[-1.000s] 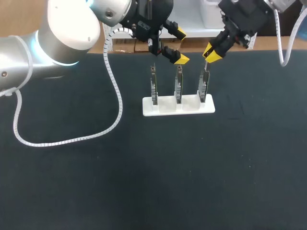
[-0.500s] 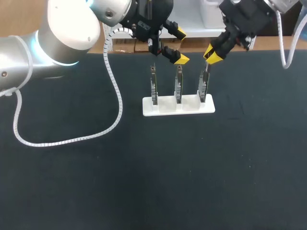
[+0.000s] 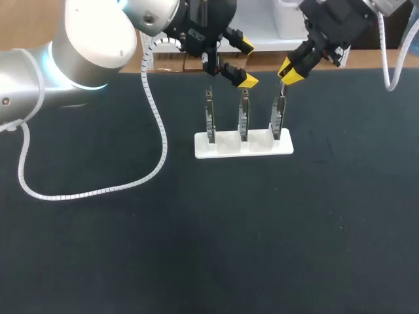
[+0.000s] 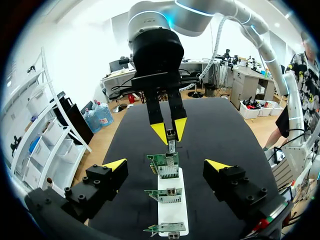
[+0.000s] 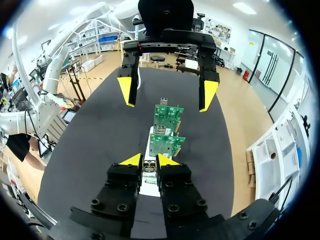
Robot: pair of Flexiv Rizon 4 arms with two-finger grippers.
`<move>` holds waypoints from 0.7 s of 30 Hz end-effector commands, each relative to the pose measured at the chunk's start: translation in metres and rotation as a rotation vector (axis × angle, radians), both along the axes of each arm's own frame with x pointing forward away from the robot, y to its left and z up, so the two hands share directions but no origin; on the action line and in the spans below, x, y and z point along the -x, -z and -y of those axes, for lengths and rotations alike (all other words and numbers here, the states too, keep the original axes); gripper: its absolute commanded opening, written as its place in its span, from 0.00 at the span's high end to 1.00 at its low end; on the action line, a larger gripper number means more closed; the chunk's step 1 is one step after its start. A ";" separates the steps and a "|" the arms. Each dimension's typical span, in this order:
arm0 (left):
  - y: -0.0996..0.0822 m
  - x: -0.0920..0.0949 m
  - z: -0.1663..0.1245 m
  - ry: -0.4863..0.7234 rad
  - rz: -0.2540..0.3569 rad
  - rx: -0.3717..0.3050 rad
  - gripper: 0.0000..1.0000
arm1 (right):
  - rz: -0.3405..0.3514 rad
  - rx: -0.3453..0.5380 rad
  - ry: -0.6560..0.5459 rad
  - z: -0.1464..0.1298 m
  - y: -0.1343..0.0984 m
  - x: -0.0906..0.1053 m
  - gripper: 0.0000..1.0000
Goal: Pick up the optical module with the left hand, and insert it into the network port with the right hand.
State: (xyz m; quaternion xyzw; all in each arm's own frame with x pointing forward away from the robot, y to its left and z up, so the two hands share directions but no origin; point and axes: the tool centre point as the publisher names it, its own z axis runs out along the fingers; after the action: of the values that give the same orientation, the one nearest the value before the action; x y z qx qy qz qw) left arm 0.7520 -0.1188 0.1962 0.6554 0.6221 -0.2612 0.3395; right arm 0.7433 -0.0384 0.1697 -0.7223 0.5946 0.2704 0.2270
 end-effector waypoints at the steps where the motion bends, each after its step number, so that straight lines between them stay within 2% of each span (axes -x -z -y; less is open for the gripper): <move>1: -0.002 -0.001 0.001 0.000 -0.005 -0.009 0.00 | -0.006 0.000 0.001 -0.001 0.003 -0.001 1.00; 21: -0.002 -0.001 0.001 0.000 -0.005 -0.009 0.00 | -0.012 0.009 -0.014 -0.003 0.004 -0.010 1.00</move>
State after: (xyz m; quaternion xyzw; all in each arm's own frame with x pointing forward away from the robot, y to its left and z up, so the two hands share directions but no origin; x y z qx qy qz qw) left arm 0.7520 -0.1188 0.1962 0.6554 0.6221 -0.2612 0.3395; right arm 0.7503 -0.0356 0.1667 -0.7258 0.5925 0.2710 0.2208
